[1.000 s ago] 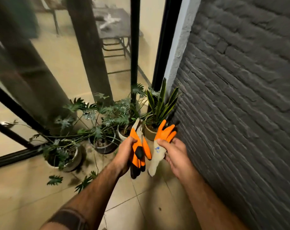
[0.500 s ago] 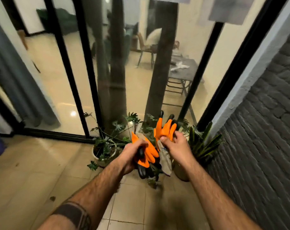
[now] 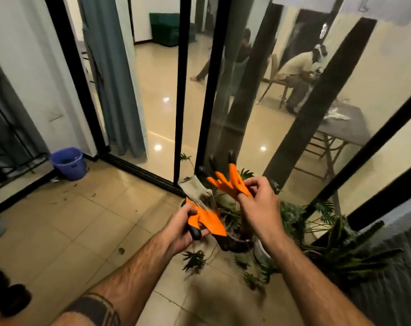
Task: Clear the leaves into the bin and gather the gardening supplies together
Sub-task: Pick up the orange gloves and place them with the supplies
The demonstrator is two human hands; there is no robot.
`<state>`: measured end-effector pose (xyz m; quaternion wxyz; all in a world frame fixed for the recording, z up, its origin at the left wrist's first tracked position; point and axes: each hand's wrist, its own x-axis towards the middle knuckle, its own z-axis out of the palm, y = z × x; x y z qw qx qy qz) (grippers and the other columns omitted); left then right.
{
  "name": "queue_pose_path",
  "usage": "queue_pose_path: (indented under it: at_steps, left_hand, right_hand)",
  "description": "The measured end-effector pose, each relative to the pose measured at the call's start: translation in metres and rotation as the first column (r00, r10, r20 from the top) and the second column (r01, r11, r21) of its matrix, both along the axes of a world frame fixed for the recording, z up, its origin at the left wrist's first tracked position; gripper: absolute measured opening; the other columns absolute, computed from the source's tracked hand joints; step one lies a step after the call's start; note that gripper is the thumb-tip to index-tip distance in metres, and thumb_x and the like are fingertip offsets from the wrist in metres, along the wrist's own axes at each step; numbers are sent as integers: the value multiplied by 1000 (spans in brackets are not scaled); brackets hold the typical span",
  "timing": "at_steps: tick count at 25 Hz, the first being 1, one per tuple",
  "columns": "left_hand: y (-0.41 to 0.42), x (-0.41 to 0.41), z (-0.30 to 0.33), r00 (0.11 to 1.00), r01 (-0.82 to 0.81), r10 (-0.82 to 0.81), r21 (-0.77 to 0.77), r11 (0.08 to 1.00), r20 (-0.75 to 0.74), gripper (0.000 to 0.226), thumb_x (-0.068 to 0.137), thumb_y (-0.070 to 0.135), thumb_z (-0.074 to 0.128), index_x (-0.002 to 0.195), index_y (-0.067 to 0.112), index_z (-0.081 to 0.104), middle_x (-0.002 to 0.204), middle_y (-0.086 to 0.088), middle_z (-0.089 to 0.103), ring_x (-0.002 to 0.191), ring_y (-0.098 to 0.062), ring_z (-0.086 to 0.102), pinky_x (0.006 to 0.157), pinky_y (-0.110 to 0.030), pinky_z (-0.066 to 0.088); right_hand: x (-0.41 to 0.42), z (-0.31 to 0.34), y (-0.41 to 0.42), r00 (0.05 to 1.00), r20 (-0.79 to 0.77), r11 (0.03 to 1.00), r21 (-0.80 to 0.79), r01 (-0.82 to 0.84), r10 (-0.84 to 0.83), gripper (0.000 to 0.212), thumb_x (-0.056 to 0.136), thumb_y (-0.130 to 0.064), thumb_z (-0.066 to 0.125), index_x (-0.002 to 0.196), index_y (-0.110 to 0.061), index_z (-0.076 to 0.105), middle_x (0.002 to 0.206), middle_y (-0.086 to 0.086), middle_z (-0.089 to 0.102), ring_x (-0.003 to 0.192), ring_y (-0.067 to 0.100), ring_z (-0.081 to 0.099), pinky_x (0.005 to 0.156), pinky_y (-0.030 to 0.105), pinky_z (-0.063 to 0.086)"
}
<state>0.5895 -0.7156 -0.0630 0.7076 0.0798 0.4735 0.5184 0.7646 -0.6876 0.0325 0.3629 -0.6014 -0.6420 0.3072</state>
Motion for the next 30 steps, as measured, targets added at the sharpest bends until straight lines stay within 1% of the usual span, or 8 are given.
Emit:
queue_pose_path:
  at_steps: [2, 4, 8, 13, 17, 20, 26, 30]
  left_hand:
    - [9, -39, 4, 996, -25, 17, 96, 995, 84, 37, 97, 23, 47, 122, 1, 63, 113, -23, 70, 104, -36, 68, 82, -53, 59]
    - [14, -82, 9, 983, -106, 77, 173, 979, 166, 44, 92, 32, 48, 119, 2, 67, 112, -23, 72, 96, -35, 72, 73, -45, 62]
    - [21, -180, 14, 949, -245, 200, 171, 954, 243, 71, 100, 58, 35, 112, -3, 69, 104, -29, 72, 87, -38, 75, 68, -46, 63]
    - [20, -269, 0, 926, -322, 270, 180, 929, 264, 106, 77, 90, 41, 133, 3, 64, 135, -28, 60, 126, -41, 59, 113, -57, 38]
    - [31, -307, -1, 910, -414, 388, 273, 868, 146, 68, 92, 61, 58, 133, 7, 64, 128, -21, 67, 116, -32, 66, 90, -45, 56]
    - [39, -348, -1, 805, -566, 593, 284, 774, -13, 47, 92, 35, 66, 129, 5, 62, 126, -23, 66, 104, -36, 64, 91, -56, 49]
    - [25, -437, -16, 553, -799, 827, 215, 561, -101, 26, 100, 14, 59, 125, 9, 61, 118, -16, 73, 107, -31, 71, 82, -54, 59]
    - [7, -498, -39, 384, -907, 920, 155, 392, -82, 25, 100, 15, 60, 125, 18, 62, 116, -11, 75, 105, -29, 73, 77, -50, 61]
  right_hand:
    - [-56, -4, 1, 965, 225, 990, 15, -139, 132, 24, 86, -20, 70, 100, -36, 59, 99, -12, 68, 88, 6, 64, 74, 29, 54]
    - [-118, -12, -2, 878, 362, 949, -84, -305, 314, 27, 85, -25, 68, 107, -37, 58, 105, -8, 67, 97, 14, 64, 82, 35, 54]
    - [-220, -11, 10, 805, 293, 856, -199, -477, 516, 51, 81, -41, 64, 130, -36, 51, 126, -11, 67, 114, 13, 65, 98, 39, 54]
    - [-320, -27, 37, 850, 230, 879, -168, -446, 474, 35, 92, -34, 68, 125, -34, 58, 113, -8, 71, 102, 13, 68, 93, 37, 56]
    - [-382, -45, 72, 858, -15, 832, -234, -503, 514, 14, 92, -30, 70, 105, -30, 65, 87, -8, 75, 79, 6, 72, 76, 37, 62]
    - [-433, -43, 98, 780, -125, 759, -181, -625, 613, 12, 95, -35, 61, 104, -29, 64, 76, 2, 73, 57, 16, 70, 42, 27, 50]
    - [-542, -43, 155, 697, -258, 677, -175, -715, 669, 13, 98, -26, 53, 104, -21, 63, 95, 0, 70, 91, 20, 66, 81, 39, 53]
    - [-614, -60, 171, 678, -351, 611, -296, -734, 646, 11, 96, -25, 53, 99, -18, 62, 86, 4, 69, 78, 20, 66, 64, 34, 50]
